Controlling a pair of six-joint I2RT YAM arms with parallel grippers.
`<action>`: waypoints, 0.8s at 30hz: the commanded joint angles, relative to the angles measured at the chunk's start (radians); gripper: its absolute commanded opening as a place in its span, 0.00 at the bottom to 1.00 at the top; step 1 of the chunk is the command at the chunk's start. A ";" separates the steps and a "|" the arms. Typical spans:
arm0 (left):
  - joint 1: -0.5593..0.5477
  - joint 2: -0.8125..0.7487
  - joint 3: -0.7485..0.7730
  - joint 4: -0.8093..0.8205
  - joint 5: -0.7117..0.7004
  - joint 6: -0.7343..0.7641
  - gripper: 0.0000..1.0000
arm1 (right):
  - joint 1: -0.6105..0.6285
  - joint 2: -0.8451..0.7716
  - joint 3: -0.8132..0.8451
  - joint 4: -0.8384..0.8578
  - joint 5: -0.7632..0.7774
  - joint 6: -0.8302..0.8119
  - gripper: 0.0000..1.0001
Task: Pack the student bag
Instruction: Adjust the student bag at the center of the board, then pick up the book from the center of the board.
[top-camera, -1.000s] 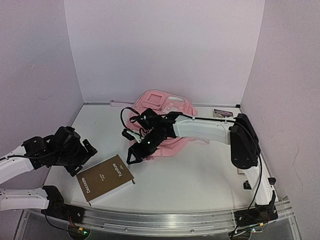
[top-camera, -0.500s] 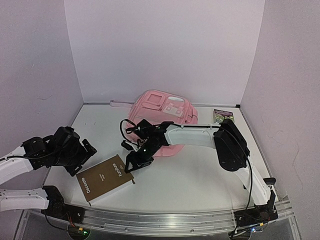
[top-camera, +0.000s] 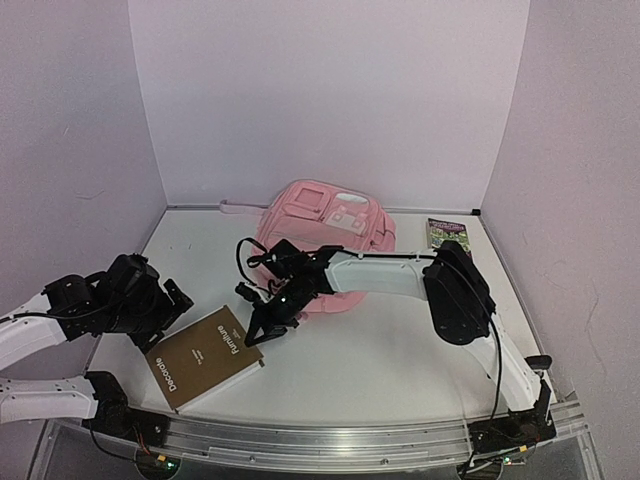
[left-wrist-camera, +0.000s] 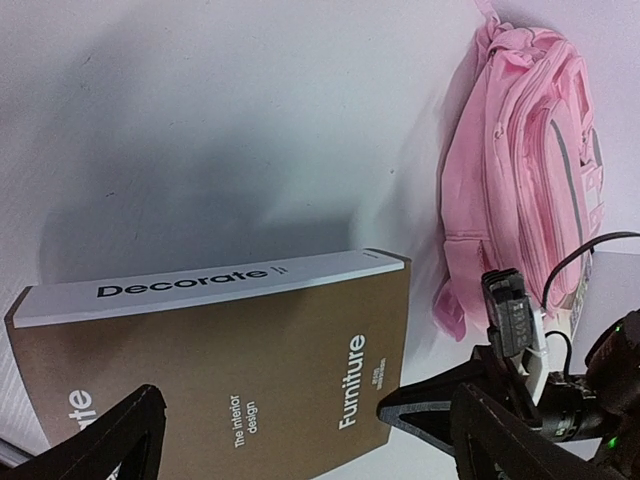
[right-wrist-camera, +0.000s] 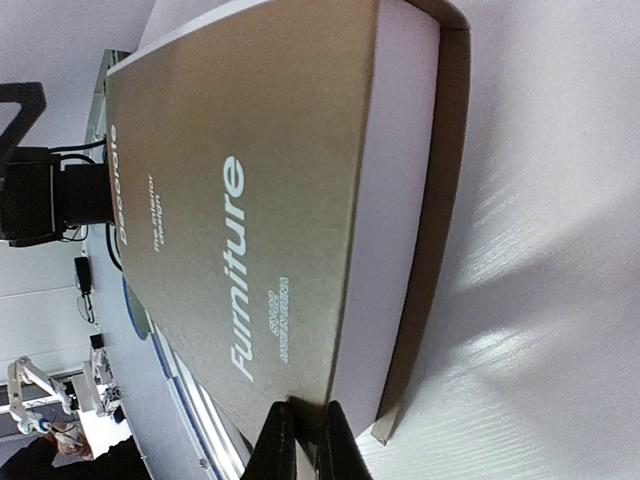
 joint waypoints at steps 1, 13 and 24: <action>-0.005 -0.016 -0.002 -0.003 -0.026 0.004 1.00 | -0.016 -0.062 0.020 0.021 -0.011 -0.005 0.00; -0.005 -0.089 0.050 0.083 -0.029 0.274 1.00 | -0.104 -0.283 -0.193 0.025 0.069 -0.210 0.00; -0.004 -0.228 -0.146 0.337 -0.014 0.467 1.00 | -0.154 -0.432 -0.387 0.082 0.130 -0.353 0.00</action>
